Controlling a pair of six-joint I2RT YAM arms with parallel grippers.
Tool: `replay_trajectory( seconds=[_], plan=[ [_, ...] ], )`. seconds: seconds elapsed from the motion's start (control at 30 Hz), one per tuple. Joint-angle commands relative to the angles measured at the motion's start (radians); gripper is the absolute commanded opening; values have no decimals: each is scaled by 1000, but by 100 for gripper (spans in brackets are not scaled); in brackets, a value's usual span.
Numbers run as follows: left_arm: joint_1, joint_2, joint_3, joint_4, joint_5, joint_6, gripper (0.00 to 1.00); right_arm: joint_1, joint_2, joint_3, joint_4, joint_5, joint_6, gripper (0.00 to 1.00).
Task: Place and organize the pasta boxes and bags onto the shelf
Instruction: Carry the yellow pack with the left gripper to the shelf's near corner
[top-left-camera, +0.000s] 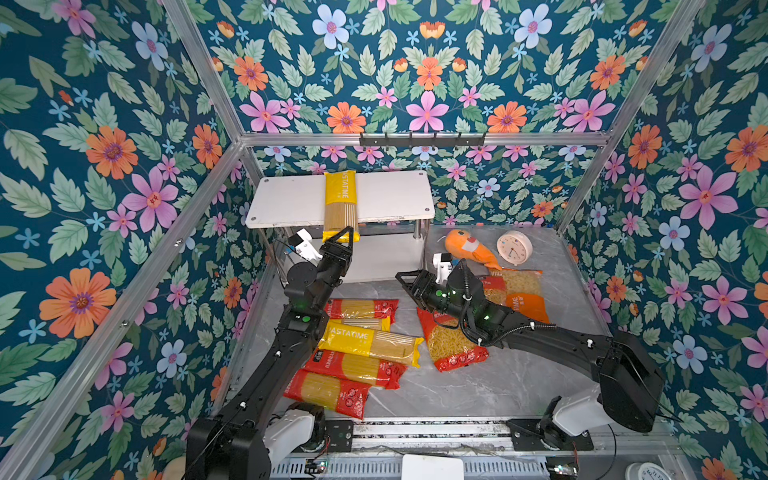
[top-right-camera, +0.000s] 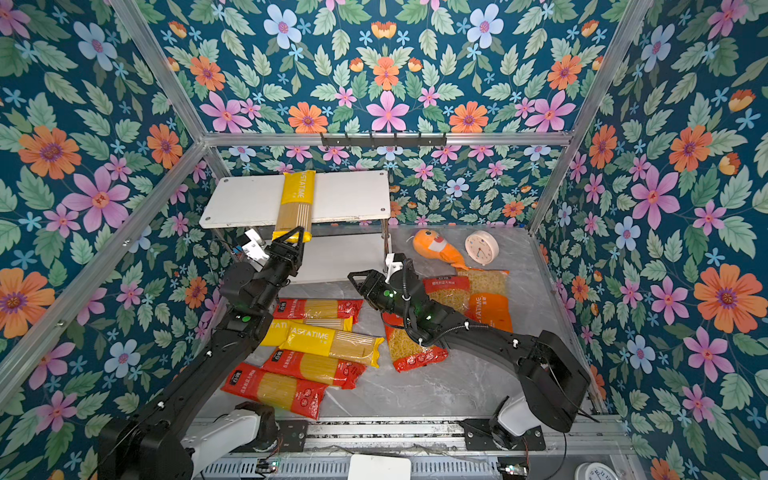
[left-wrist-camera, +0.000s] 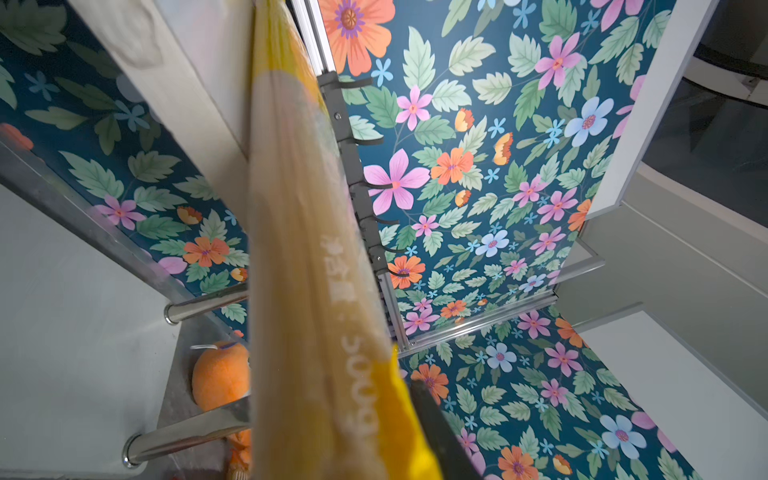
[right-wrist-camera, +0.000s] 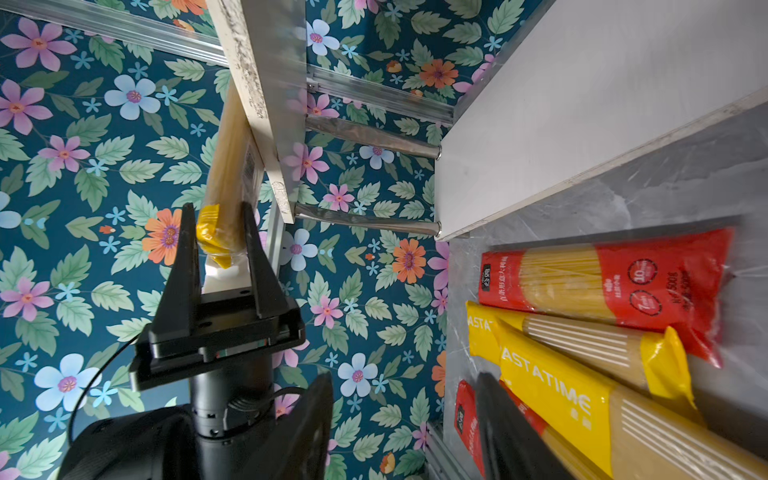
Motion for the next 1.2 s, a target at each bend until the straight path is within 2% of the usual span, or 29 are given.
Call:
replay_trajectory(
  seconds=[0.0, 0.17, 0.33, 0.47, 0.57, 0.63, 0.73, 0.9, 1.17],
  plan=[
    [12, -5, 30, -53, -52, 38, 30, 1, 8, 0, 22, 2, 4, 56],
    [80, 4, 76, -131, 53, 29, 13, 1, 32, 2, 38, -22, 20, 55],
    [208, -56, 85, -173, 154, 7, 0, 2, 38, -8, 33, -27, 23, 55],
    [338, -77, 126, -250, 280, -12, 0, 2, 46, -15, 37, -34, 31, 54],
    [465, -53, 163, -272, 450, 0, 0, 3, 45, -34, 59, -36, 37, 54],
    [553, -8, 174, -209, 601, -35, 0, 3, 46, -52, 70, -31, 46, 54],
    [663, 24, 188, -147, 697, -73, 0, 5, 47, -70, 81, -36, 53, 53],
    [708, 79, 251, -172, 746, -24, 0, 5, 48, -80, 85, -41, 51, 53],
    [775, 125, 289, -240, 743, 45, 0, 7, 68, -92, 90, -63, 54, 52]
  ],
)
